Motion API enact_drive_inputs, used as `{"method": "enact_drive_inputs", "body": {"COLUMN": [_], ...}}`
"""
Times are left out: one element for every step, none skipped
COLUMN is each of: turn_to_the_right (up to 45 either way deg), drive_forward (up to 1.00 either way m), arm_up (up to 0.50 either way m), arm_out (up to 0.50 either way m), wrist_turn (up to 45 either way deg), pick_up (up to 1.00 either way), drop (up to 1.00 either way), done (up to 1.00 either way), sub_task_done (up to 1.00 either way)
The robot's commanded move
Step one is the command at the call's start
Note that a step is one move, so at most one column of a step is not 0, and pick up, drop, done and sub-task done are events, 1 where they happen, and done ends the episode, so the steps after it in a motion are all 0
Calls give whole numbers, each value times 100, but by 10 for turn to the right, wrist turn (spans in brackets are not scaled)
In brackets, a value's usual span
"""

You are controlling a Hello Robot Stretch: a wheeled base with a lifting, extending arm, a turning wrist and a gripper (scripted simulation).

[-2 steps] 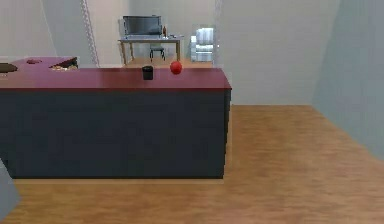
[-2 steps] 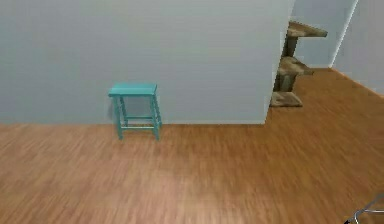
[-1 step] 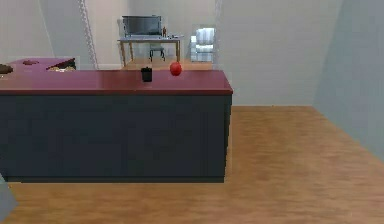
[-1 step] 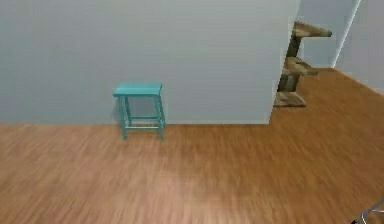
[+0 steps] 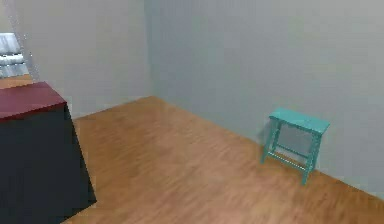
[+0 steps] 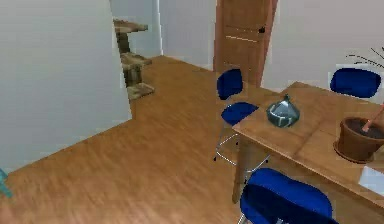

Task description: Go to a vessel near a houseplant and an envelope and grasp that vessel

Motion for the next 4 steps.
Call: {"method": "enact_drive_inputs", "body": {"turn_to_the_right": [420,0,450,0], "drive_forward": [0,50,0,20], "arm_up": [0,0,0,0], "arm_out": [0,0,0,0], "wrist_turn": [0,0,0,0], "pick_up": [0,0,0,0], "drop": [0,0,0,0], "done": [0,0,0,0], "sub_task_done": [0,0,0,0]}}
